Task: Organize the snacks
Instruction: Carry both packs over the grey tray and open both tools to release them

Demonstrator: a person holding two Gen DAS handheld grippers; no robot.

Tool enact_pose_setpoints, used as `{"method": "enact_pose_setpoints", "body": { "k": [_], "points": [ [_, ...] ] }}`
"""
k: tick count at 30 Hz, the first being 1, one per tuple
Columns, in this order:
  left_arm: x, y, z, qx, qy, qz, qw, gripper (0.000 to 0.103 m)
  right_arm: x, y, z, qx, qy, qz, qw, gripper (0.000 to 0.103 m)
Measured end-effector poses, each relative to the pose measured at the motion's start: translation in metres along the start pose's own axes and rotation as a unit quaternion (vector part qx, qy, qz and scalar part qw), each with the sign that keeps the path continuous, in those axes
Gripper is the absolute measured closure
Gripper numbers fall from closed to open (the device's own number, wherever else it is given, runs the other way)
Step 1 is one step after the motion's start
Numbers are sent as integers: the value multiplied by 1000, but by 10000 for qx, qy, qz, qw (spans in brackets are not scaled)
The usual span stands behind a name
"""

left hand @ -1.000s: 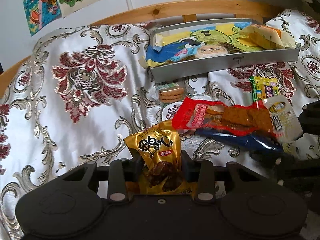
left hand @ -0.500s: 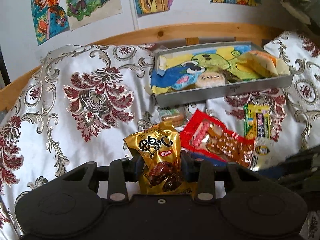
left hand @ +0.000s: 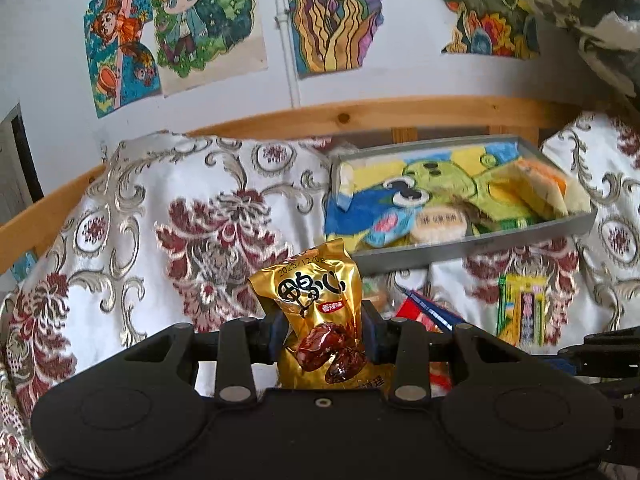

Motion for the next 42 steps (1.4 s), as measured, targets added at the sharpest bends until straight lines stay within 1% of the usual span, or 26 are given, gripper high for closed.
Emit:
{"method": "enact_pose_setpoints", "body": {
  "k": [4, 10, 14, 20, 24, 29, 32, 36, 40, 42],
  "points": [
    [-1, 15, -5, 5, -74, -124, 9999, 63, 8, 7, -11, -251, 29, -290, 9993, 76],
    [-9, 40, -14, 16, -199, -304, 9993, 63, 18, 22, -30, -437, -280, -810, 9954, 76],
    [-23, 57, -23, 101, -277, -360, 9989, 63, 22, 30, -37, -191, -737, -1275, 9889, 76],
    [-51, 80, -41, 227, -426, -328, 9983, 62, 18, 38, -45, 125, -1217, -1756, 9768, 76],
    [-72, 95, -55, 173, -501, -279, 9982, 62, 16, 44, -59, 220, -1297, -1998, 9710, 76],
    [-100, 116, -69, 328, -633, -249, 9971, 62, 10, 62, -74, 366, -1432, -2361, 9604, 76],
    [-116, 125, -75, 379, -671, -242, 9967, 62, 2, 76, -83, 340, -1501, -2538, 9549, 76],
    [-135, 129, -76, 423, -650, -154, 9969, 62, -9, 89, -100, 93, -1478, -2669, 9523, 76],
    [-152, 129, -74, 454, -547, -7, 9975, 62, -20, 97, -114, -18, -1527, -2707, 9505, 76],
    [-158, 129, -72, 467, -499, 34, 9977, 62, -26, 99, -117, -20, -1563, -2644, 9517, 76]
  ]
}}
Point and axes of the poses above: each gripper's, at about its wrist camera, not at the fingertips, and x roughly against the way its jaws point, z to its left, y to its top, the point moved 2 cm from there along -x, roughly the way its jaws point, and after that the axes turned 11 degrees about z, right-handed, at the moved point
